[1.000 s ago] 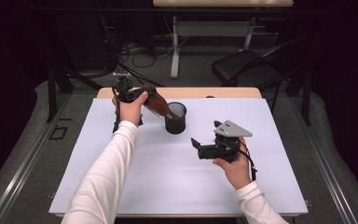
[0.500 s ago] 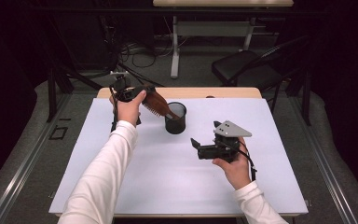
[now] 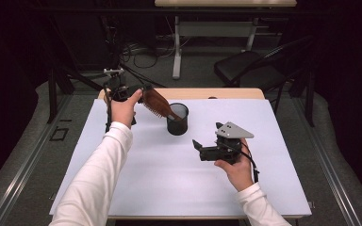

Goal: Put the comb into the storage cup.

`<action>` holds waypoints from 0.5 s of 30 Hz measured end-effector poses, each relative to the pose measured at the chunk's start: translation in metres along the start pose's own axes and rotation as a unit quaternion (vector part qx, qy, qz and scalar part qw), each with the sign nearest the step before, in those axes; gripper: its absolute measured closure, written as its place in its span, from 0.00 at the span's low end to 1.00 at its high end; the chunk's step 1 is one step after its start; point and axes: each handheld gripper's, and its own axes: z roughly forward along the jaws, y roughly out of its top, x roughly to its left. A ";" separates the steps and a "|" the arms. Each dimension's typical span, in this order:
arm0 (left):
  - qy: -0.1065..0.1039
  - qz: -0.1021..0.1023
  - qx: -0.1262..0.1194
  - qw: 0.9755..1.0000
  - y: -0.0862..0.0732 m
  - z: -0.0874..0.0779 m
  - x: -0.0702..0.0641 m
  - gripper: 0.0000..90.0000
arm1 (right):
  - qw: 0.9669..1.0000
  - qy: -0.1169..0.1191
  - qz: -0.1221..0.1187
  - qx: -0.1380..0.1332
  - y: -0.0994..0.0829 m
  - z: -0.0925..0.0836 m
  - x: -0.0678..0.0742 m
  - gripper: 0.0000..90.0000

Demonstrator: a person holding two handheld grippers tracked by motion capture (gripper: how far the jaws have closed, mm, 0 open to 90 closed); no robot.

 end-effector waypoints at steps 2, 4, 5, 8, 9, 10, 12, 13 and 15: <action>-0.001 0.005 -0.002 1.000 0.001 -0.004 -0.001 0.28 | 1.000 -0.001 0.000 0.000 0.000 0.000 0.000 0.00; -0.003 0.012 -0.003 1.000 0.002 -0.007 -0.003 0.28 | 1.000 -0.001 0.001 0.001 0.000 0.000 0.000 0.00; -0.004 0.014 -0.003 1.000 0.003 -0.009 -0.004 0.28 | 1.000 -0.001 0.001 0.001 0.000 0.000 0.000 0.00; -0.007 0.018 -0.006 1.000 0.004 -0.013 -0.005 0.28 | 1.000 -0.002 0.001 0.003 -0.001 0.000 0.000 0.00; -0.008 0.019 -0.005 1.000 0.004 -0.014 -0.005 0.29 | 1.000 -0.002 0.001 0.002 -0.001 0.000 0.000 0.00; -0.009 0.020 -0.003 1.000 0.004 -0.015 -0.005 0.30 | 1.000 -0.002 0.001 0.002 -0.001 0.000 0.000 0.00; -0.007 0.023 0.000 1.000 0.004 -0.015 -0.005 0.30 | 1.000 -0.002 0.001 0.002 -0.001 0.000 0.000 0.00; -0.009 0.023 0.002 1.000 0.004 -0.015 -0.004 0.30 | 1.000 -0.002 0.001 0.002 -0.001 0.000 0.000 0.00; -0.013 0.022 0.005 1.000 0.004 -0.015 -0.003 0.30 | 1.000 -0.003 0.001 0.003 -0.001 0.000 0.000 0.00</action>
